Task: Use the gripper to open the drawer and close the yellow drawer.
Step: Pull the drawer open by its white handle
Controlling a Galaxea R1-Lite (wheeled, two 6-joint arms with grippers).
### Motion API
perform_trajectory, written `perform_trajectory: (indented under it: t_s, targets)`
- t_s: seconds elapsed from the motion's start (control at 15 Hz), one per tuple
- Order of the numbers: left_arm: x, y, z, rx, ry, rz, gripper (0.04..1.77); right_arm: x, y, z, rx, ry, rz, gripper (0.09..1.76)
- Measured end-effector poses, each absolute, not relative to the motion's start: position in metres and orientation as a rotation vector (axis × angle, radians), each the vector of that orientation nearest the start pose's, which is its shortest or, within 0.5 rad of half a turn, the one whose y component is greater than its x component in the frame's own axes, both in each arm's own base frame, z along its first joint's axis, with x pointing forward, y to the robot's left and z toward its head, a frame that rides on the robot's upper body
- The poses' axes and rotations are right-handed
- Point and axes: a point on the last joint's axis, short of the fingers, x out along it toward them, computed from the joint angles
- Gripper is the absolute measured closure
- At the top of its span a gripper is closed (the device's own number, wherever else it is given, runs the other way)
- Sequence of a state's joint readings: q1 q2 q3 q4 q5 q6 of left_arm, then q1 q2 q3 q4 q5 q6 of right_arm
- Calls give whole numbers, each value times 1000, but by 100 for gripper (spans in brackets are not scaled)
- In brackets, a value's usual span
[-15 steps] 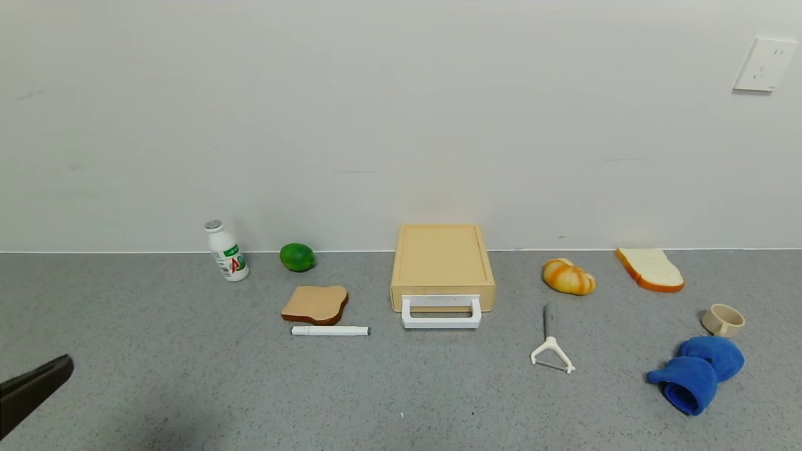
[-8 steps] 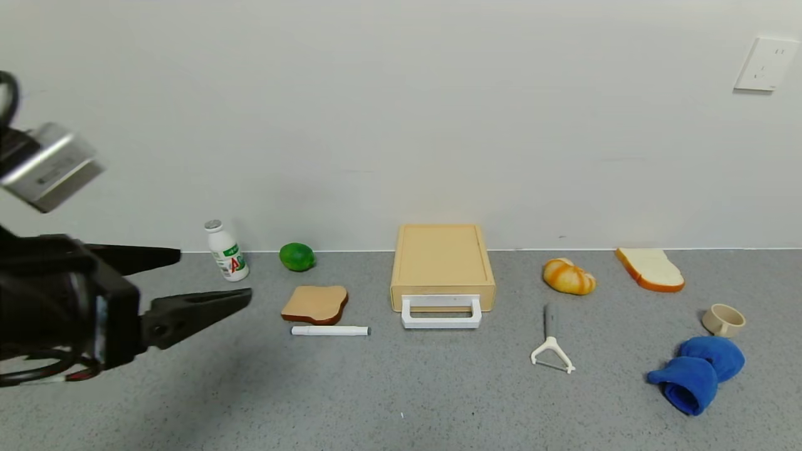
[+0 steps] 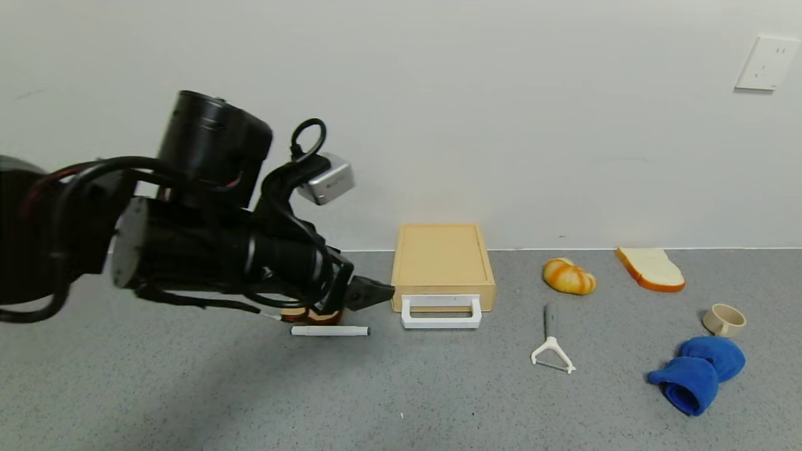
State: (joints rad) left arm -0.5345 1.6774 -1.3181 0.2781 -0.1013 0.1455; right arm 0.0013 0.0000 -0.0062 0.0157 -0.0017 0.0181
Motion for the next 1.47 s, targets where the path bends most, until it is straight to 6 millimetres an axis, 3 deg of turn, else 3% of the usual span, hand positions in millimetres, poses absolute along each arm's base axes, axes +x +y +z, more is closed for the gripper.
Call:
perform_trajectory:
  t_s: [0.33,0.53,0.87,1.27,1.47]
  targets:
    - [301,-210,228,359,623,-753,9,-23,0,76,18,9,-1,15]
    - [318,-230,209,428,625,-825,9,-23,0,76,18,9,-1,15]
    - [336,-244,183,531,612,-964,9,-23,0,76,18,9,-1,15]
    - [355,-256,177,609,632,-999,9,-23,0,76,18,10,-1,15]
    - [365,-261,166,648,656,-1018,57,-23,0,76,18,9,0,15]
